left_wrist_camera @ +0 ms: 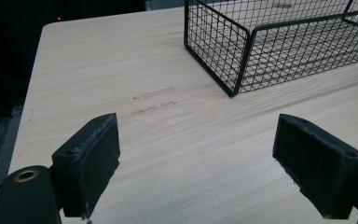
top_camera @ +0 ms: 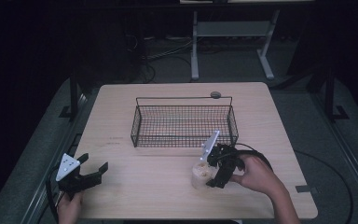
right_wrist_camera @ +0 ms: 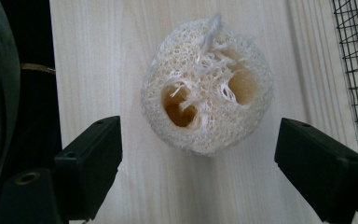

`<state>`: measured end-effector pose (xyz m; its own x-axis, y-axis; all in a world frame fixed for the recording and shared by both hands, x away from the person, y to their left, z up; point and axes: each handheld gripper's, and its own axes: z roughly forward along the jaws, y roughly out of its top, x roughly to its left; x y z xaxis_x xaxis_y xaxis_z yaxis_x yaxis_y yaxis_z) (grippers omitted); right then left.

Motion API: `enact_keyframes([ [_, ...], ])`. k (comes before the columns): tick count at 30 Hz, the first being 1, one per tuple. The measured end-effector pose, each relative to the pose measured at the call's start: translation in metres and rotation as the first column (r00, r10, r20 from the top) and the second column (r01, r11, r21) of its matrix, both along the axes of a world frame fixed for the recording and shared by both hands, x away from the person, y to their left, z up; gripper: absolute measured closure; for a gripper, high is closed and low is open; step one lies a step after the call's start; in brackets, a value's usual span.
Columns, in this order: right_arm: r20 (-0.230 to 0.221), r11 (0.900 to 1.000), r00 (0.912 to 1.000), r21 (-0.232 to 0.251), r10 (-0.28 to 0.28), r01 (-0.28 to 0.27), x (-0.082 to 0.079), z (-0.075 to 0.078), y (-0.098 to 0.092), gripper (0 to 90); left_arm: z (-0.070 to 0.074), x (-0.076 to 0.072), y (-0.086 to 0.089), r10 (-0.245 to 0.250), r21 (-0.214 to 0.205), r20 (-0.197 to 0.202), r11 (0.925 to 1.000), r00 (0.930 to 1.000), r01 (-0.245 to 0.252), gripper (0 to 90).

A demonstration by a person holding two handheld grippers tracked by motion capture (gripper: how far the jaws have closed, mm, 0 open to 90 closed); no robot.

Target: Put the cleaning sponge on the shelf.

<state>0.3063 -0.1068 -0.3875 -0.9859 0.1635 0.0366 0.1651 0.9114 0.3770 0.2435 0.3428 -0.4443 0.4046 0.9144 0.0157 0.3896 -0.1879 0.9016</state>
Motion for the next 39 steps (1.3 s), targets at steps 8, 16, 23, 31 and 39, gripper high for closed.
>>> enact_keyframes([
  [8,-0.001,1.0,1.0,0.005,0.0,0.0,0.004,-0.002,0.005,14.8,0.001,0.0,0.0,0.005,-0.003,0.003,1.0,1.0,-0.005,14.0],
  [16,-0.005,1.0,1.0,0.0,0.005,-0.005,0.006,-0.004,0.011,14.9,0.001,0.0,0.002,0.008,-0.013,0.007,0.9999,0.9999,-0.008,13.9],
  [23,-0.026,0.9999,0.9996,-0.002,0.013,-0.014,0.008,-0.006,0.013,20.0,0.001,0.0,0.001,0.008,-0.01,0.005,0.9999,1.0,-0.008,13.9],
  [31,-0.037,0.9998,0.9992,-0.002,0.018,-0.018,0.01,-0.007,0.014,26.5,0.001,-0.001,0.002,0.008,-0.01,0.008,0.9999,0.9999,-0.008,13.9],
  [39,-0.032,0.9991,0.9986,0.006,0.042,-0.041,0.011,-0.001,0.017,27.5,0.002,-0.001,0.002,0.01,-0.014,0.009,0.9999,0.9999,-0.01,13.9],
])
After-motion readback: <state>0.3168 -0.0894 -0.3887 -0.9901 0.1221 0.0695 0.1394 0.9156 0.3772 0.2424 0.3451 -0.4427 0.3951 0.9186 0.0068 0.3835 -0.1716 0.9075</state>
